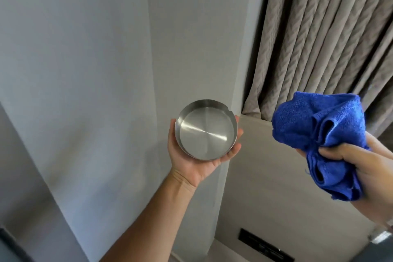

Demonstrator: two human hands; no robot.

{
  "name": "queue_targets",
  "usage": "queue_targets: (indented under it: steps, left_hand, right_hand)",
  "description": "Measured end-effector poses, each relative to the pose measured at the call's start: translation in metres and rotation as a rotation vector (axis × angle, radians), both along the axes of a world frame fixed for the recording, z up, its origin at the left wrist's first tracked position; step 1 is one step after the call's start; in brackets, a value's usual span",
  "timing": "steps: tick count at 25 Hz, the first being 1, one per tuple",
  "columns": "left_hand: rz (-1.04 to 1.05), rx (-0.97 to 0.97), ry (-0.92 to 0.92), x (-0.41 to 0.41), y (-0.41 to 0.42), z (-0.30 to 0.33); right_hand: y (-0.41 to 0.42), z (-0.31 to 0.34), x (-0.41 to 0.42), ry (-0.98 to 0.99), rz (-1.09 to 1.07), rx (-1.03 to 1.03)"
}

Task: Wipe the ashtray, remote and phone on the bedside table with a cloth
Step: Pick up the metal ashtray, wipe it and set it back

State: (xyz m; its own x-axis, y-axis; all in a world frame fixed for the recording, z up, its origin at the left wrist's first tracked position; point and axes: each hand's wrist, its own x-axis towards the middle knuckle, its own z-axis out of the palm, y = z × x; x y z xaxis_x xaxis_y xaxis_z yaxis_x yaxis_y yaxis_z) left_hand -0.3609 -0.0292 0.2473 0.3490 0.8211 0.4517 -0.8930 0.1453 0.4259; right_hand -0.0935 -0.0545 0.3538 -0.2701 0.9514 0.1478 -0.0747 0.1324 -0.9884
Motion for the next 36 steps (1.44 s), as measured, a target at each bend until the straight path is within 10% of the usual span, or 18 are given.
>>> queue_targets:
  steps: [8,12,16,19,22,28,36]
  left_hand:
    - [0.207,0.172,0.102,0.001,-0.006,0.018]
    - [0.264,0.09,0.079,0.009,-0.01,0.017]
    - [0.228,0.082,0.206,0.033,-0.015,0.027]
    - [0.198,0.042,0.257,0.041,-0.021,0.033]
    - [0.147,0.049,0.265,0.047,-0.022,0.031]
    - [0.447,-0.003,0.426,0.04,-0.004,0.014]
    - [0.175,-0.378,-0.019,-0.02,-0.006,-0.078]
  right_hand:
    - [0.001,-0.012,-0.006,-0.08,0.079,0.142]
    - [-0.028,-0.001,-0.035,-0.354,0.329,0.469]
    - [-0.029,-0.016,-0.067,-1.058,0.23,0.995]
    - [-0.027,-0.01,-0.076,-1.211,0.306,0.967]
    - [-0.014,0.001,-0.075,-1.005,0.506,0.61]
    - [0.007,-0.01,-0.086,0.371,0.457,-0.519]
    - [0.026,-0.069,0.012,0.358,0.206,-0.318]
